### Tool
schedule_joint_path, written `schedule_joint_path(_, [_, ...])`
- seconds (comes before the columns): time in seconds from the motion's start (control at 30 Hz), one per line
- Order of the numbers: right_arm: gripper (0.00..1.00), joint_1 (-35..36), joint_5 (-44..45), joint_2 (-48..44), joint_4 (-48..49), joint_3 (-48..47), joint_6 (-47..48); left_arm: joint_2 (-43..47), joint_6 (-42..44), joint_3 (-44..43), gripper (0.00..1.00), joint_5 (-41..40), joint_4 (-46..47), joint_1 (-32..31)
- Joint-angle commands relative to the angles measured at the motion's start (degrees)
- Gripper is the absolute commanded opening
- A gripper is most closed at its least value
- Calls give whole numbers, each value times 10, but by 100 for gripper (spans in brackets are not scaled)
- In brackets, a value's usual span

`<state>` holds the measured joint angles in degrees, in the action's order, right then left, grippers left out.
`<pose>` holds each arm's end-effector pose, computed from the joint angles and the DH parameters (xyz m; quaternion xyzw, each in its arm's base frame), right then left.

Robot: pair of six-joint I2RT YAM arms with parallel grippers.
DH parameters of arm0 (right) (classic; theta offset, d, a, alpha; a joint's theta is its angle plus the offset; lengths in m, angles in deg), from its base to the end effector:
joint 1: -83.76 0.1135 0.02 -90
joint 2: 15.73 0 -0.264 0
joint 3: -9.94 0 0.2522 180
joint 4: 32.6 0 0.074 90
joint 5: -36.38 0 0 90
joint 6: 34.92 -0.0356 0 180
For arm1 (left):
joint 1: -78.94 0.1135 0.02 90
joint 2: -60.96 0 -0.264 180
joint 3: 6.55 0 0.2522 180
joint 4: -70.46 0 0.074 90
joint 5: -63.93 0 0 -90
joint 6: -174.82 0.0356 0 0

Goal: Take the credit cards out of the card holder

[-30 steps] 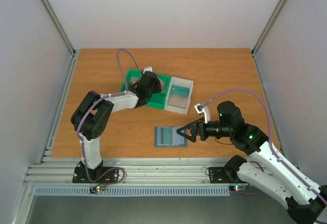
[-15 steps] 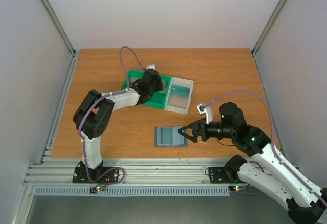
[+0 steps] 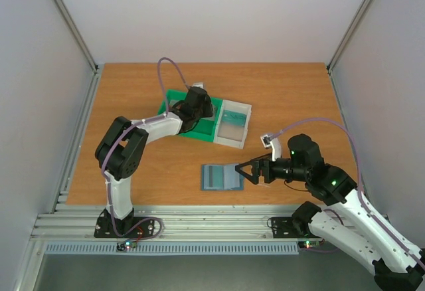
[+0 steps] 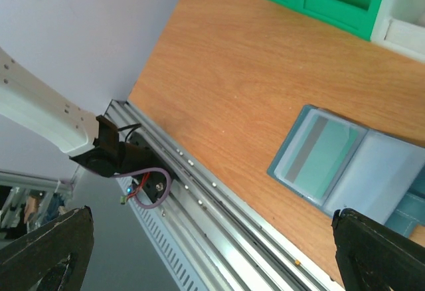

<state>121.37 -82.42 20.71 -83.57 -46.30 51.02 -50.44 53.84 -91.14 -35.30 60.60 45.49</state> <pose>0.0964 0.0959 0.3013 -0.3605 0.7726 0.3717 0.3675 0.3611 -0.2317 0.1804 -0.0169 0.8913 -0.1776 0.4168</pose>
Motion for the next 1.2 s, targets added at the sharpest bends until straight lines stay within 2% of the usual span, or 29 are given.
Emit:
schedule_joint_path(0.0, [98, -1, 39, -9, -24, -32, 13, -5, 20, -35, 34, -3, -9, 2])
schedule_joint_path(0.3, [98, -1, 60, -11, -47, -48, 18, 8, 33, -57, 50, -18, -36, 1])
schedule_joint_path(0.6, [98, -1, 70, -22, -51, -44, 5, 51, 34, -61, 61, -6, -89, 2])
schedule_joint_path(0.83, [99, -1, 111, 6, -79, -48, -16, 115, 44, -62, 68, 51, -173, 2])
schedule_joint_path(0.97, [98, -1, 140, 30, -96, -48, -39, 161, 41, -46, 68, 88, -238, 1])
schedule_joint_path(1.07, [98, -1, 134, 60, -99, -46, -49, 198, 47, -28, 67, 138, -290, 2])
schedule_joint_path(1.17, [98, -1, 109, 96, -90, -44, -53, 245, 40, 22, 66, 171, -303, 2])
